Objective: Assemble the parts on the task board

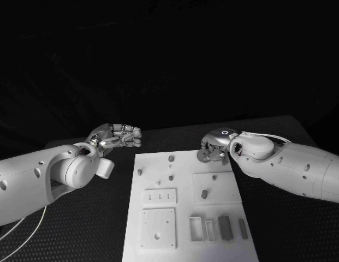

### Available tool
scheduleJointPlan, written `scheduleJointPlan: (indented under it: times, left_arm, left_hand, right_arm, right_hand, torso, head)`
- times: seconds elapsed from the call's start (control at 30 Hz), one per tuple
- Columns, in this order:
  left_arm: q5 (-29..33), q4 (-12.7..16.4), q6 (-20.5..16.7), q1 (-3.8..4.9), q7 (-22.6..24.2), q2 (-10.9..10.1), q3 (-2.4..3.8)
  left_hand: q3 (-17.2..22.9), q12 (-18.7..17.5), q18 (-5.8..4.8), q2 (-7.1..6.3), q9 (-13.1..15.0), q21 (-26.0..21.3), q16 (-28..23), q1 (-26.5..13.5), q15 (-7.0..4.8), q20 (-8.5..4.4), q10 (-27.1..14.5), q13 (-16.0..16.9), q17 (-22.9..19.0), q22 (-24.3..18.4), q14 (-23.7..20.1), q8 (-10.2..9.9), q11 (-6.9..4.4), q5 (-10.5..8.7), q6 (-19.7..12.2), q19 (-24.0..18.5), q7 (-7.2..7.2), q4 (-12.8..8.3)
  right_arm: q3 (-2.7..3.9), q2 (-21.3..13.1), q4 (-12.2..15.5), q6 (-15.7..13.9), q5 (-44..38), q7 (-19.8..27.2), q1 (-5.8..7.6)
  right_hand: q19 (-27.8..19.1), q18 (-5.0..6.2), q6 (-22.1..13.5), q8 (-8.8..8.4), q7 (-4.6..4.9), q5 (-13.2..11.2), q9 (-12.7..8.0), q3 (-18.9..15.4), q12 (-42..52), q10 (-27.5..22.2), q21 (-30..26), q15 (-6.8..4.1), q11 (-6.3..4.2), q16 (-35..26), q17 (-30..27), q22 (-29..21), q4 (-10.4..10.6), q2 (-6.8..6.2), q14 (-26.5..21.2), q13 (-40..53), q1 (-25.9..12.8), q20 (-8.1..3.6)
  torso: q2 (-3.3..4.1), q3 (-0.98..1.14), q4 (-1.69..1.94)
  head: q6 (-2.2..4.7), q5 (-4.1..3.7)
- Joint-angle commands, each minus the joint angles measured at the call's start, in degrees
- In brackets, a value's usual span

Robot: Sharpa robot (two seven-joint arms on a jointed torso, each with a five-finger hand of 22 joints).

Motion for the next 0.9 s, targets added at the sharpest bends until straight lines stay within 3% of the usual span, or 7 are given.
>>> scheduleJointPlan:
  times: [0.03,0.37,0.73,0.9]
  left_arm:
    - [0.26,0.20,0.55,0.09,0.31,-0.07,0.05]
    - [0.27,0.48,0.41,0.10,0.31,-0.38,0.05]
    - [0.28,0.71,0.34,0.10,0.32,-0.60,0.05]
    - [0.33,0.78,0.32,0.10,0.32,-0.68,0.05]
  left_hand:
    - [-0.23,-0.36,1.18,-0.14,-0.07,-0.40,-0.24,-0.53,0.42,0.38,0.51,-0.06,0.05,-0.06,0.17,-0.22,0.06,-0.32,0.12,0.14,1.25,-0.02]
    - [-0.23,-0.39,1.18,-0.14,-0.07,-0.42,-0.26,-0.53,0.42,0.38,0.52,-0.07,0.07,-0.07,0.18,-0.23,0.06,-0.32,0.13,0.15,1.25,-0.04]
    - [-0.23,-0.41,1.19,-0.16,-0.08,-0.44,-0.29,-0.51,0.41,0.38,0.55,-0.07,0.09,-0.07,0.19,-0.24,0.05,-0.32,0.15,0.16,1.24,-0.06]
    - [-0.24,-0.42,1.19,-0.16,-0.08,-0.45,-0.30,-0.51,0.41,0.38,0.56,-0.07,0.10,-0.07,0.20,-0.24,0.05,-0.32,0.16,0.16,1.24,-0.06]
  right_arm:
    - [-1.13,-0.09,0.44,2.18,-7.17,-5.11,-1.65]
    - [-1.04,-1.05,3.63,-0.29,-9.32,-7.65,-1.08]
    - [-0.88,-1.75,10.92,-3.13,-13.16,-9.83,-0.16]
    - [-0.91,-1.35,13.46,-3.92,-16.58,-10.87,-0.19]
  right_hand:
    - [-0.19,0.88,1.35,0.82,-0.37,0.36,0.41,-0.27,-0.13,0.70,0.39,-0.43,-0.01,0.32,-0.04,1.19,-0.30,1.54,0.11,0.13,1.11,-0.18]
    - [0.28,0.88,2.29,1.21,-0.68,0.36,0.53,-0.79,-0.13,1.52,0.70,-0.70,-0.30,0.64,-0.05,1.12,-0.28,1.05,0.66,0.11,1.58,-0.32]
    - [0.55,0.88,2.49,1.21,-0.75,0.36,0.49,-1.08,-0.24,1.89,0.78,-0.76,-0.37,0.70,-0.11,1.05,-0.22,0.33,0.87,0.02,1.40,-0.36]
    - [0.65,0.88,2.56,1.21,-0.77,0.36,0.47,-1.13,-0.28,2.04,0.79,-0.78,-0.38,0.71,-0.13,1.02,-0.19,0.05,0.91,-0.02,1.34,-0.37]
  torso:
    - [0.00,0.00,0.01]
    - [0.02,-0.12,-0.03]
    - [-0.01,-0.17,0.00]
    - [-0.01,-0.07,0.13]
  head:
    - [0.07,-0.02]
    - [0.26,-0.07]
    - [0.58,-0.14]
    - [0.62,-0.12]
